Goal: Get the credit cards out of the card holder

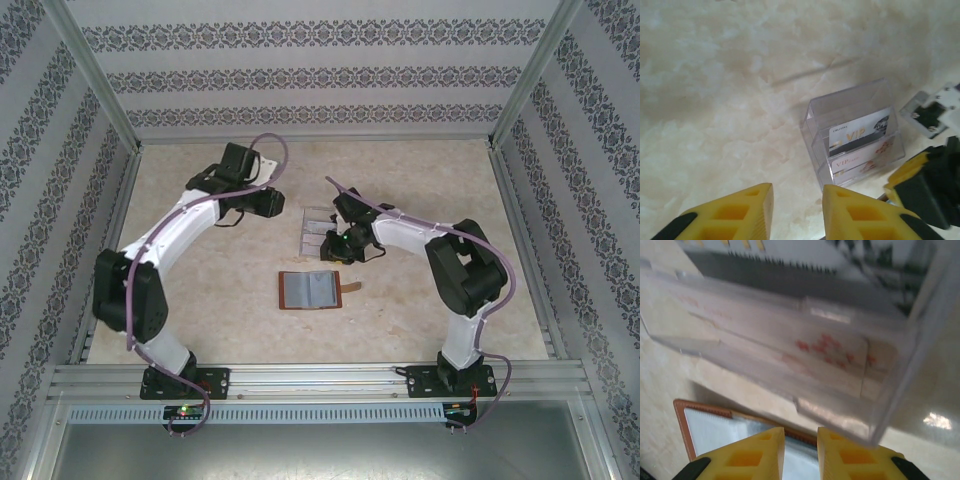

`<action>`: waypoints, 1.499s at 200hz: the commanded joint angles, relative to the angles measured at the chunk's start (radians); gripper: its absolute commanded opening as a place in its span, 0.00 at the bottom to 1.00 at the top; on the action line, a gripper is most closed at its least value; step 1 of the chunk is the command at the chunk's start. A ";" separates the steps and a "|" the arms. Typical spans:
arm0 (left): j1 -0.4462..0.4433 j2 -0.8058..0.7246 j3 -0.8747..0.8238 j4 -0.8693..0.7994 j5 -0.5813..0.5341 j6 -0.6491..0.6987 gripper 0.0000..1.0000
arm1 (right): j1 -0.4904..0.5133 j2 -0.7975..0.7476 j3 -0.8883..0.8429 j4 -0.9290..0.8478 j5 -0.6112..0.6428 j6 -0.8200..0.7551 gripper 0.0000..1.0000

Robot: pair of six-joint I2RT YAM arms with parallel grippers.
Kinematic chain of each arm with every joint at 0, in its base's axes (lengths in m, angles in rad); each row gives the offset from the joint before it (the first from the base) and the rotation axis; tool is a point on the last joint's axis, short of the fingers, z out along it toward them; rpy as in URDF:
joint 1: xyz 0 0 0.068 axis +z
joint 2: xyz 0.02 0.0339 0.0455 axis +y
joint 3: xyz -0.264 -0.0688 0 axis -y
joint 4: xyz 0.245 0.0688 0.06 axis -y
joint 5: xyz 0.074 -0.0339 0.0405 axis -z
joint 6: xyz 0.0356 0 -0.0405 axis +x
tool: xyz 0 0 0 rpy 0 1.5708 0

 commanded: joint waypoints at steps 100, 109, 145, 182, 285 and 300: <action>0.058 -0.137 -0.132 0.135 0.114 -0.199 0.63 | -0.020 0.082 0.151 -0.063 0.085 -0.056 0.26; 0.058 -0.134 -0.125 0.103 0.088 -0.225 0.62 | -0.020 0.081 0.159 -0.071 0.095 -0.060 0.26; 0.041 -0.153 -0.160 0.052 0.014 -0.275 0.58 | -0.021 0.098 0.185 -0.071 0.083 -0.065 0.26; -0.013 -0.183 -0.211 0.053 -0.056 -0.363 0.55 | -0.022 0.077 0.178 -0.059 0.047 -0.058 0.26; -0.296 -0.031 -0.177 0.004 -0.079 -0.577 0.40 | -0.098 -0.148 -0.033 -0.012 -0.036 -0.074 0.26; -0.333 0.006 -0.172 0.010 -0.053 -0.609 0.39 | -0.121 -0.171 -0.068 -0.007 -0.051 -0.081 0.26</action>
